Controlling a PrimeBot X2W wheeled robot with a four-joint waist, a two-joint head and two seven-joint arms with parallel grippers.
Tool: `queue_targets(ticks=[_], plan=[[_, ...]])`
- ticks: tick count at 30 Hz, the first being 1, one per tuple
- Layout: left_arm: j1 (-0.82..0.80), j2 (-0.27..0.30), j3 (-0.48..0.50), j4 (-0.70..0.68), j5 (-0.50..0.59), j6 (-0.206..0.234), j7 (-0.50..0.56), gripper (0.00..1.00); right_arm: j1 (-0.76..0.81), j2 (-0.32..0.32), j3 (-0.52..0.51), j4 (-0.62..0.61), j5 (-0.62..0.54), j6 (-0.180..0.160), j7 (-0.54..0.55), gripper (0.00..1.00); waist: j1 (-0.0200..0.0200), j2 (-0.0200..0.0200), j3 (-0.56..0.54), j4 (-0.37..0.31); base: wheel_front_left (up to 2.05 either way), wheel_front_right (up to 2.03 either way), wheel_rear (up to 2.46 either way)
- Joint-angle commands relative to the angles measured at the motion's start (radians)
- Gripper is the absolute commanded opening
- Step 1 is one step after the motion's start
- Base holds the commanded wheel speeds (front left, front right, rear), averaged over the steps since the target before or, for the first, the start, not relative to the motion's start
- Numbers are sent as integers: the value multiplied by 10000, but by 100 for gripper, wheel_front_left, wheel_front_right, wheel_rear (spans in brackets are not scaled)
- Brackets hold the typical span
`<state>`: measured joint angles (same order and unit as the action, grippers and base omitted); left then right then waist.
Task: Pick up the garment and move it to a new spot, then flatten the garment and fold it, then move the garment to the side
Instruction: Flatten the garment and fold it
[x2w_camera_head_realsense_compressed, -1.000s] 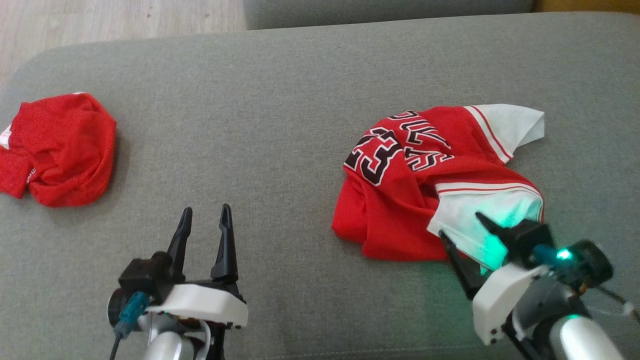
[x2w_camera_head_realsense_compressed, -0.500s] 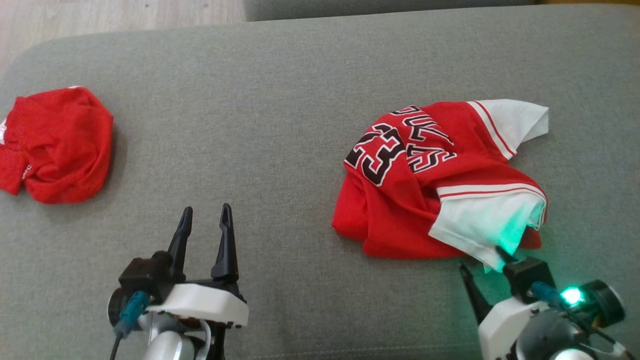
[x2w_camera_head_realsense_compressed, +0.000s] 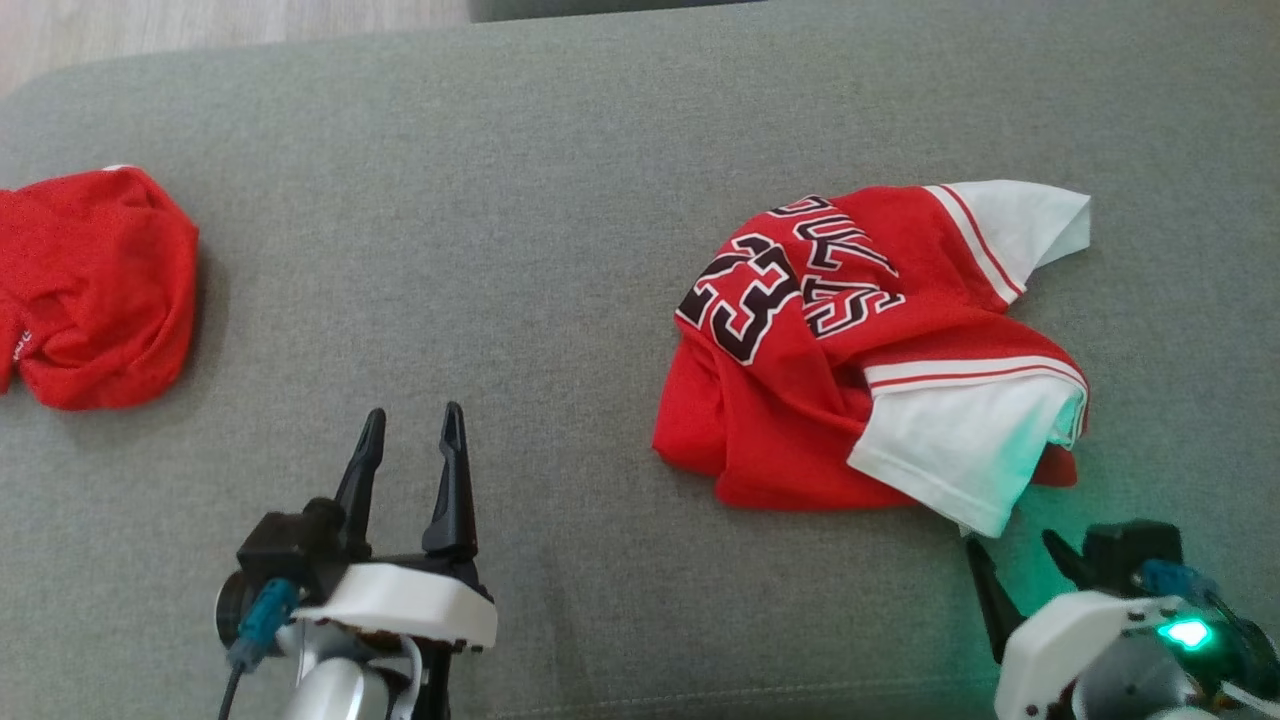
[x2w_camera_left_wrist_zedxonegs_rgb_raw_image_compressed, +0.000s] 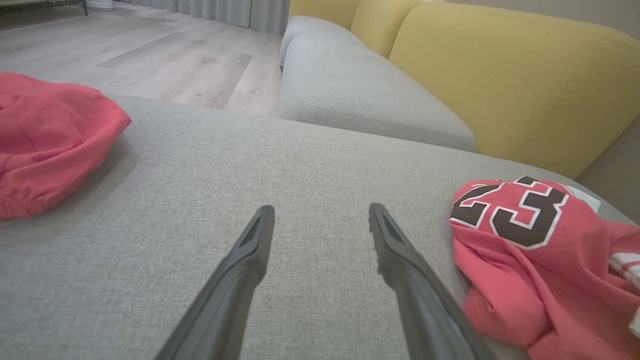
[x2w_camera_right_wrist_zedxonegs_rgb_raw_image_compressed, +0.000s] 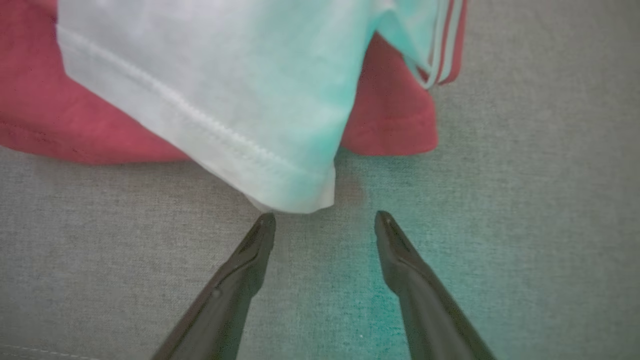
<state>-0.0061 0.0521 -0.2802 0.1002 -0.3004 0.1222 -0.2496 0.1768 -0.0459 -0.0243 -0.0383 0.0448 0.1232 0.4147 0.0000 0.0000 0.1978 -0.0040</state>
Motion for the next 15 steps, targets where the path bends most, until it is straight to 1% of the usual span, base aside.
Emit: queue_targets(ticks=[1,11,12,14,15], plan=[[-458,-18,264,-328,112,-32,-122,100,-501,-53,266,-185,125,75,82,100,0,0,48,-15,0,0,0],[-633,-18,207,-224,126,-58,-122,100,-1388,-46,756,803,568,75,271,100,0,0,96,116,0,0,0],[-625,-18,212,-213,120,-57,-122,100,-1414,-46,758,860,567,75,289,70,0,0,81,133,0,0,0],[-598,-18,214,-200,111,-55,-122,100,-1449,-46,753,965,574,75,321,1,0,0,39,153,0,0,0],[-577,-18,219,-189,106,-54,-122,100,-1469,-46,748,1004,591,75,307,0,0,0,5,154,0,0,0]])
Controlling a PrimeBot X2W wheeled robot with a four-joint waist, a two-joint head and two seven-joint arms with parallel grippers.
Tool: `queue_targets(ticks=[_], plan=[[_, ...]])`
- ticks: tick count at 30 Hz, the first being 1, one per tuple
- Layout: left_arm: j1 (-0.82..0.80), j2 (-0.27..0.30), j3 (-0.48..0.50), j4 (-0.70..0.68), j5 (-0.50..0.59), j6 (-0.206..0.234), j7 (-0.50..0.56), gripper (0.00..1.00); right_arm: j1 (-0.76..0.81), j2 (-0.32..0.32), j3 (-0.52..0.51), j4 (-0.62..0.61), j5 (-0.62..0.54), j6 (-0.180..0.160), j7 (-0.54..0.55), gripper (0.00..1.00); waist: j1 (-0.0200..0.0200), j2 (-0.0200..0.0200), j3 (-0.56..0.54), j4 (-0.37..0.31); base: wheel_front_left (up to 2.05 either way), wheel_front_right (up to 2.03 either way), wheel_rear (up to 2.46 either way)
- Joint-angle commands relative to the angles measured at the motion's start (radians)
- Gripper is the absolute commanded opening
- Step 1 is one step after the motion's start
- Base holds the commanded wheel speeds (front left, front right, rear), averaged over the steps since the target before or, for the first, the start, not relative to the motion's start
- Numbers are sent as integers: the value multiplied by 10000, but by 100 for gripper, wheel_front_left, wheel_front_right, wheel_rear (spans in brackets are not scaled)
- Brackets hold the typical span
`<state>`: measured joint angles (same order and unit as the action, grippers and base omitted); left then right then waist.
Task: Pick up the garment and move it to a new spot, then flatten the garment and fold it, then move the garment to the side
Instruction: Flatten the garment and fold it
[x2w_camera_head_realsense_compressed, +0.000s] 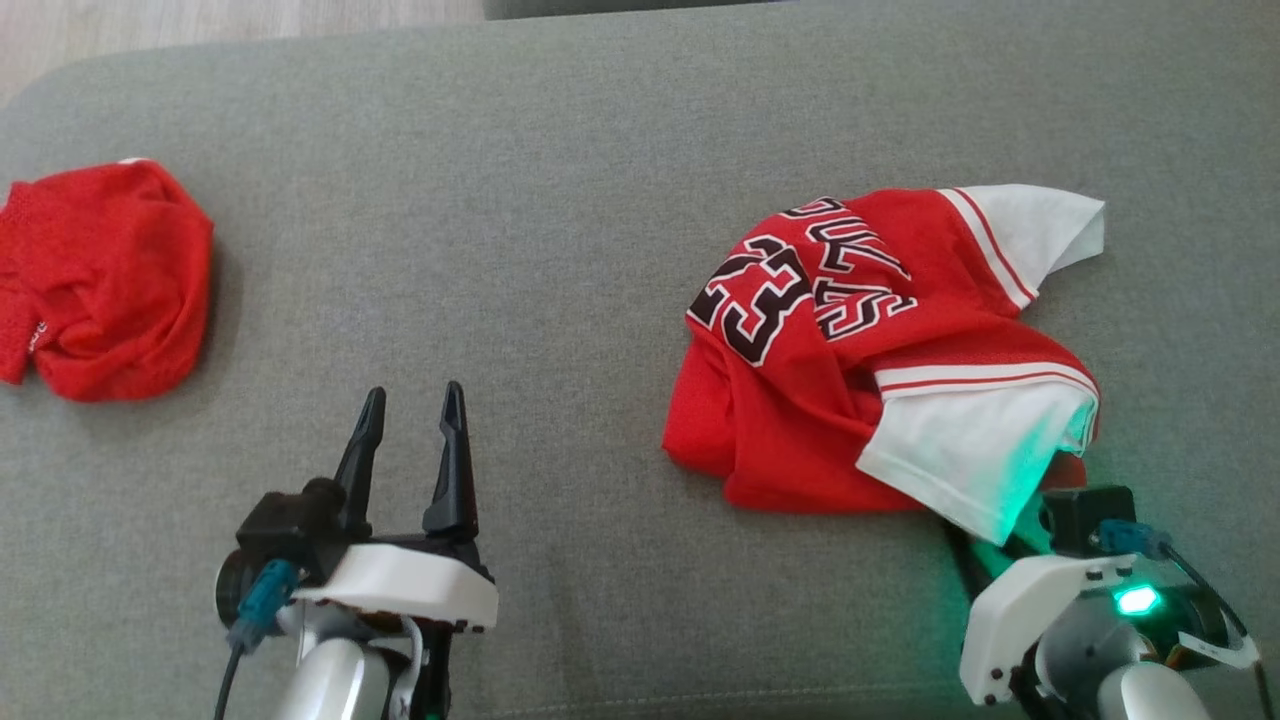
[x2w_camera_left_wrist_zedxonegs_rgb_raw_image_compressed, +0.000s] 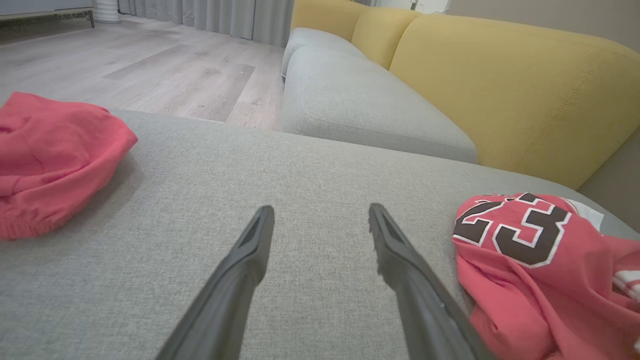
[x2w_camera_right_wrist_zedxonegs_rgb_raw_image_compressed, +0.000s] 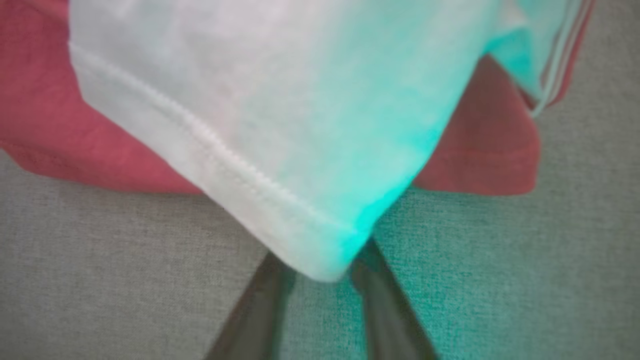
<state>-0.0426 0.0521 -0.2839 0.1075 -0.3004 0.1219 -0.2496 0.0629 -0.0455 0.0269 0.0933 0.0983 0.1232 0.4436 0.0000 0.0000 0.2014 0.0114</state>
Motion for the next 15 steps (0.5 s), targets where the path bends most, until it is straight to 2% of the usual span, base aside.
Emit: queue_targets(ticks=[1,7,14,15], plan=[[-191,-18,263,-255,105,-49,-122,100,-350,-50,274,-293,90,75,3,0,0,0,-52,-5,0,0,0],[-104,-18,321,-243,132,-36,-122,100,-271,-85,189,-890,349,75,-100,0,0,0,-194,-80,0,0,0],[63,-18,450,-271,166,-30,-122,100,376,-503,-108,-3330,1019,75,591,0,0,0,-386,-298,0,0,0],[63,-18,450,-271,166,-30,-122,100,376,-503,-108,-3330,1019,75,591,0,0,0,-386,-298,0,0,0]])
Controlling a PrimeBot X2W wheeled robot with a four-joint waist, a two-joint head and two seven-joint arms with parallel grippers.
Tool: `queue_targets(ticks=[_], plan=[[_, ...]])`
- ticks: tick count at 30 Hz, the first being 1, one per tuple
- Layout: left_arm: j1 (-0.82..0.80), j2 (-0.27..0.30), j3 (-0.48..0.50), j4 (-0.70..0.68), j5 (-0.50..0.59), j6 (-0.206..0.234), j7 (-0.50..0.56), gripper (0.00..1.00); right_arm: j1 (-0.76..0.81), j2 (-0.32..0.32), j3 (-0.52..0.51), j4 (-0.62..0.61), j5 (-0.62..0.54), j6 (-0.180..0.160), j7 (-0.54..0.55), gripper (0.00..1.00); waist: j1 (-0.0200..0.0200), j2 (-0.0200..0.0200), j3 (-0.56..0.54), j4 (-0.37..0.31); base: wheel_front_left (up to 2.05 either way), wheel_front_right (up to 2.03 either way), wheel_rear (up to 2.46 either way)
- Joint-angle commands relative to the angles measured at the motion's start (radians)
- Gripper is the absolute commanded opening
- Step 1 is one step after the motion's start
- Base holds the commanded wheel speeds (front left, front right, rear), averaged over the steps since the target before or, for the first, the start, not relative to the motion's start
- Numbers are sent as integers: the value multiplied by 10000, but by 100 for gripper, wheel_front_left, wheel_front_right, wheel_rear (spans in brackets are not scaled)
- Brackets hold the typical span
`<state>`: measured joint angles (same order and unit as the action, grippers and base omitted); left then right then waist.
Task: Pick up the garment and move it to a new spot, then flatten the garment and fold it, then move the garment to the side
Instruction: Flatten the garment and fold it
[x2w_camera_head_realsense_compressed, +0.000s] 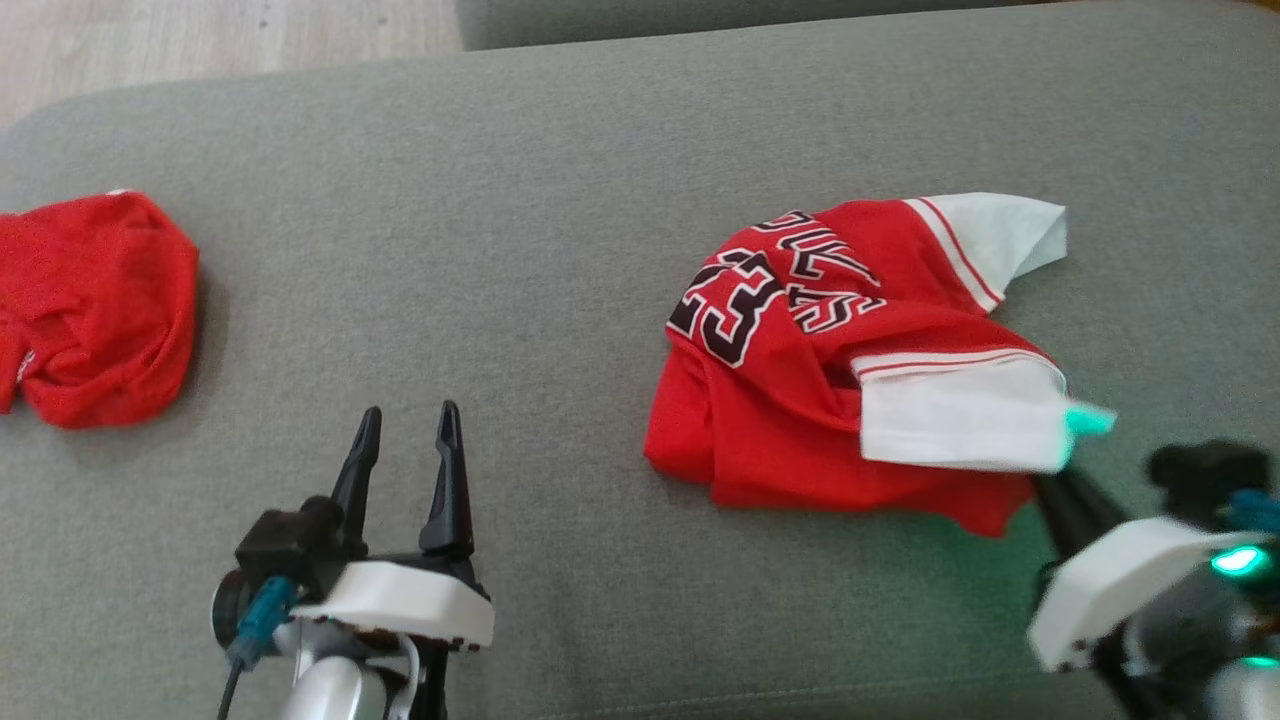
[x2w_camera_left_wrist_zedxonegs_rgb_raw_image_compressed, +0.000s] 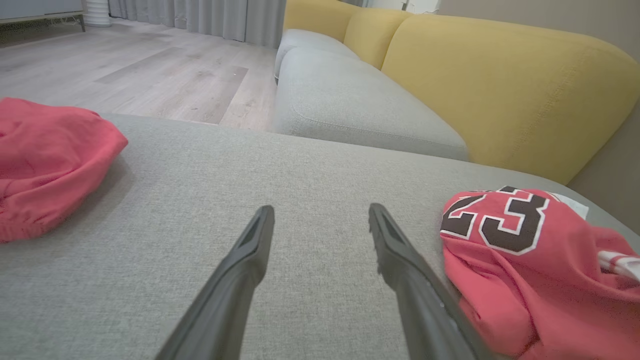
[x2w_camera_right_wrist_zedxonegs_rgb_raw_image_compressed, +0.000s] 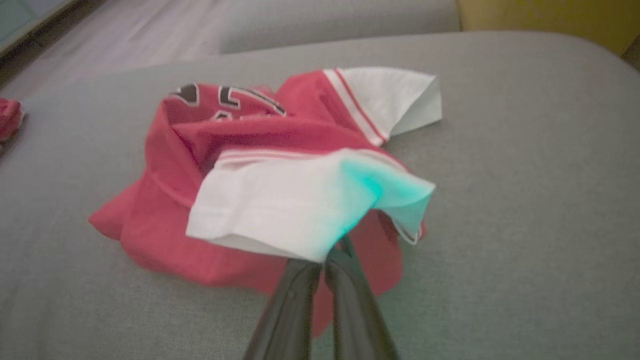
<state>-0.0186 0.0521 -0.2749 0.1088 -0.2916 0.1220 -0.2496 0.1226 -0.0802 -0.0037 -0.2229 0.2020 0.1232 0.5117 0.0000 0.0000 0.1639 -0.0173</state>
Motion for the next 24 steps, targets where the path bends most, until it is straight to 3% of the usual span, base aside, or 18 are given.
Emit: queue_targets(ticks=[1,6,13,19,24], plan=[[-143,-18,350,-296,67,-36,-122,100,-168,-317,-1,-963,239,75,227,0,0,0,-48,-72,0,0,0],[-176,-18,252,-326,-27,-26,-122,100,-706,-673,-507,-2325,927,75,1007,0,0,0,-64,-198,0,0,0],[-305,-18,30,-321,-196,38,-122,100,-1893,-1089,-1514,-2178,1318,75,1839,0,0,0,-86,-34,0,0,0],[-235,-18,44,-370,-217,100,-122,100,-2332,-912,-2777,-1035,1405,75,2264,0,0,0,3,107,0,0,0],[-290,-18,36,-319,-151,63,-122,100,-2841,-1111,-2909,600,809,75,2313,0,0,0,140,94,0,0,0]])
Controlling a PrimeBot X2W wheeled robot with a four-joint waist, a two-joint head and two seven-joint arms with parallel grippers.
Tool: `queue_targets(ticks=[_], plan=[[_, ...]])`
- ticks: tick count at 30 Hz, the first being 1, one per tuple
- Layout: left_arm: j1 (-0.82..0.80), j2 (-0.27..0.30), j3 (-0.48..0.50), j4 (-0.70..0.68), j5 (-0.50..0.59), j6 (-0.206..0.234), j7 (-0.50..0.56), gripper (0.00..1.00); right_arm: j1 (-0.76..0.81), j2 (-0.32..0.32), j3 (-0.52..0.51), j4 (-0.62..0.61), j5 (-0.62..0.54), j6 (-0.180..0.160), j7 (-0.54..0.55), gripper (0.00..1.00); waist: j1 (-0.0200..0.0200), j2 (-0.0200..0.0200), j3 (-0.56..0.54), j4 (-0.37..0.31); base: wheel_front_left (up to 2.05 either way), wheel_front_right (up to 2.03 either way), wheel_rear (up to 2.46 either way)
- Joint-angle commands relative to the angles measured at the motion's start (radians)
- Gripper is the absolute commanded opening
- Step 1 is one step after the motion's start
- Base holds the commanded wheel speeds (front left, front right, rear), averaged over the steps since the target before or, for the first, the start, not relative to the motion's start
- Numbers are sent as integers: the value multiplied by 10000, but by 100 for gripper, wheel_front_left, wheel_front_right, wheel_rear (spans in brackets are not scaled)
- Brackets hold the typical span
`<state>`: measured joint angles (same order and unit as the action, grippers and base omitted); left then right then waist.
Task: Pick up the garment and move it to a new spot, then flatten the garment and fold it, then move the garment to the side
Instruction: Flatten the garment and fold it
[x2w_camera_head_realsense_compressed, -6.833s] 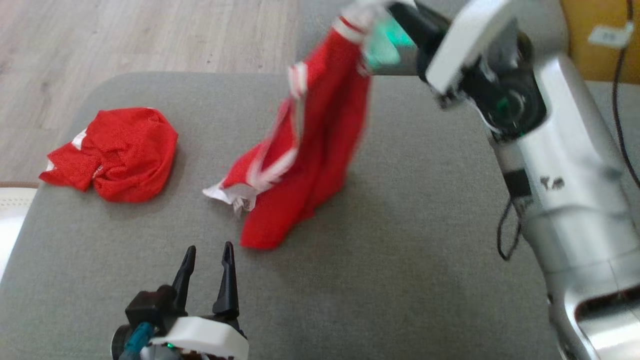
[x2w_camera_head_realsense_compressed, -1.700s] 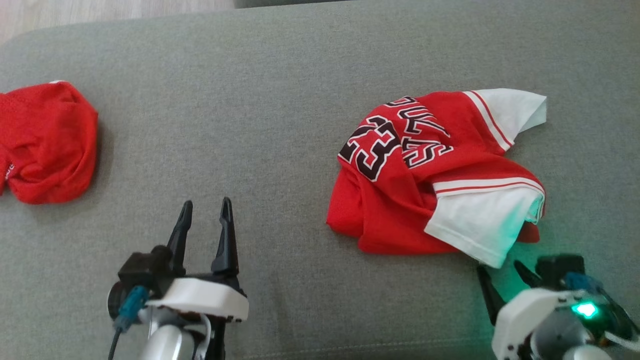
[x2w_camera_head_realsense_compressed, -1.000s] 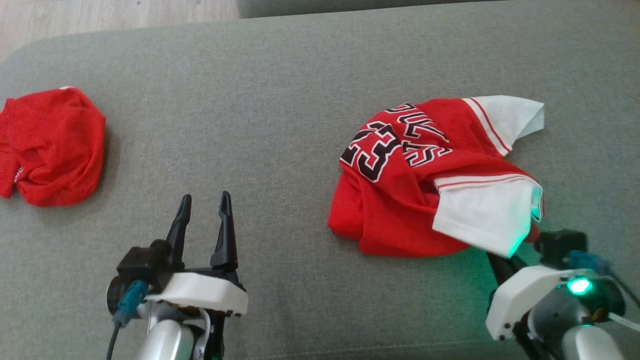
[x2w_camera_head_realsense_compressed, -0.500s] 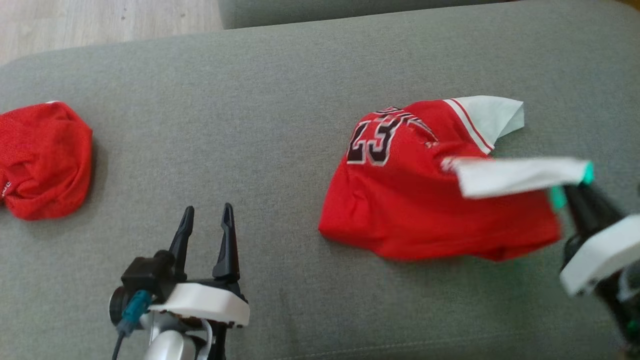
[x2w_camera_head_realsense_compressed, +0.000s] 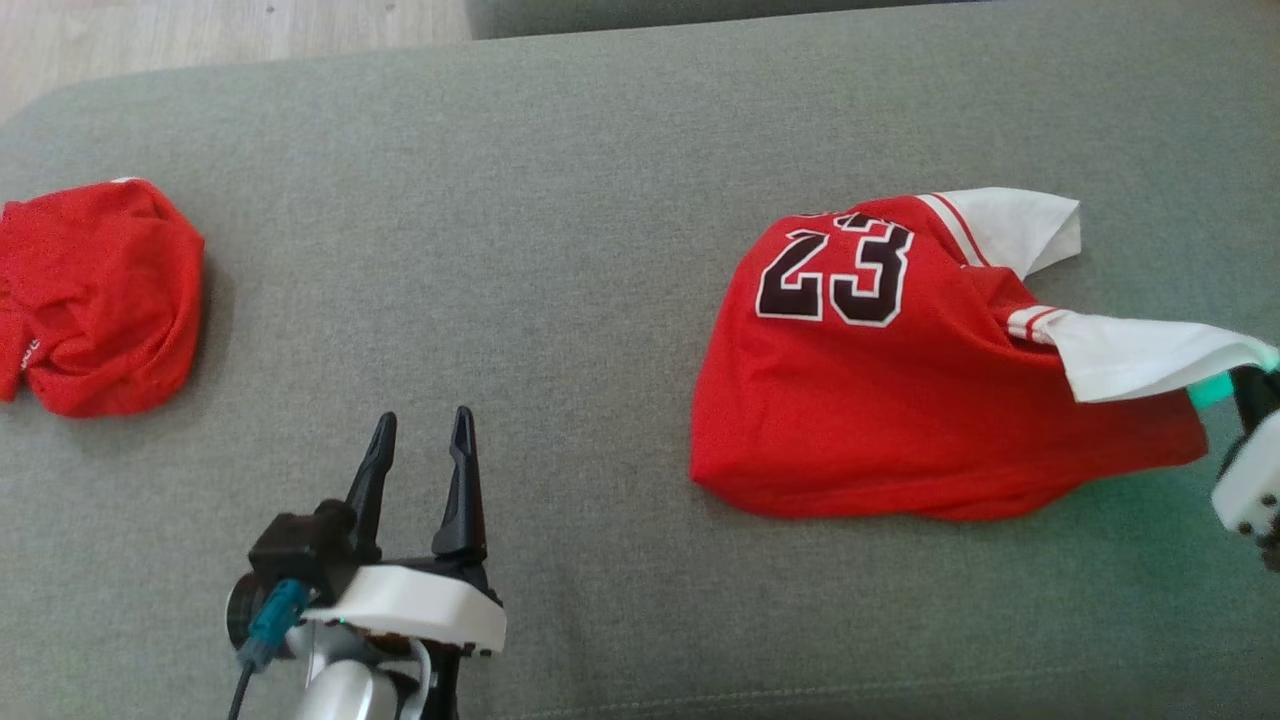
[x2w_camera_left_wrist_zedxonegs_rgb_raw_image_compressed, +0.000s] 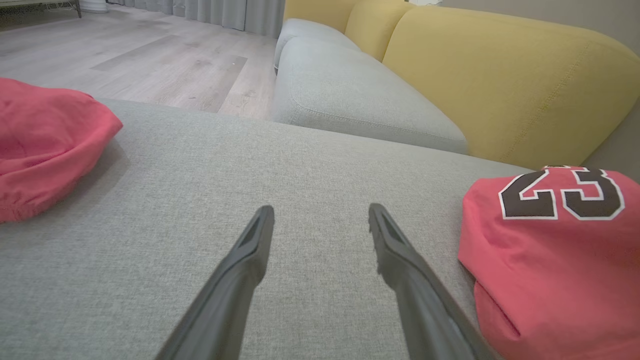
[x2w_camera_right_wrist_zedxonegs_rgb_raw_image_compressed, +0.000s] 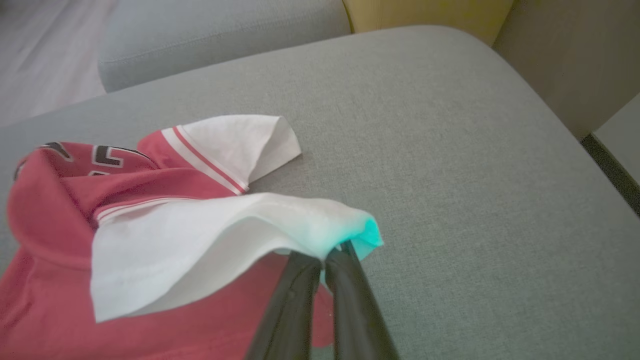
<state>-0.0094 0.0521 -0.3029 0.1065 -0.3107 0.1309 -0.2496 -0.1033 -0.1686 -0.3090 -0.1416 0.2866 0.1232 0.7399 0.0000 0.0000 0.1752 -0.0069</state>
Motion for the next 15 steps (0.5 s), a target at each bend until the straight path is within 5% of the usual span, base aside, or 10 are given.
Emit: queue_targets(ticks=[1,3,5,6,7,15], plan=[[-409,-18,322,-289,56,-35,-122,100,-728,-219,137,120,-114,75,56,0,0,0,50,-16,0,0,0],[-473,-18,322,-279,92,-57,-122,100,-1042,-313,43,714,-479,75,-13,0,0,0,102,-12,0,0,0],[-523,-18,311,-263,122,-82,-122,100,-1341,-354,-62,1257,-843,75,-186,42,0,0,130,2,0,0,0],[-539,-18,303,-254,135,-92,-122,100,-1470,-412,-96,1489,-1036,75,-323,93,0,0,141,13,0,0,0],[-546,-18,298,-246,143,-99,-122,100,-1599,-423,-170,1694,-1185,75,-484,100,0,0,150,23,0,0,0],[-457,-18,282,-219,111,-119,-122,100,-1635,-577,-102,1888,-1974,75,-1740,100,0,0,111,12,0,0,0]])
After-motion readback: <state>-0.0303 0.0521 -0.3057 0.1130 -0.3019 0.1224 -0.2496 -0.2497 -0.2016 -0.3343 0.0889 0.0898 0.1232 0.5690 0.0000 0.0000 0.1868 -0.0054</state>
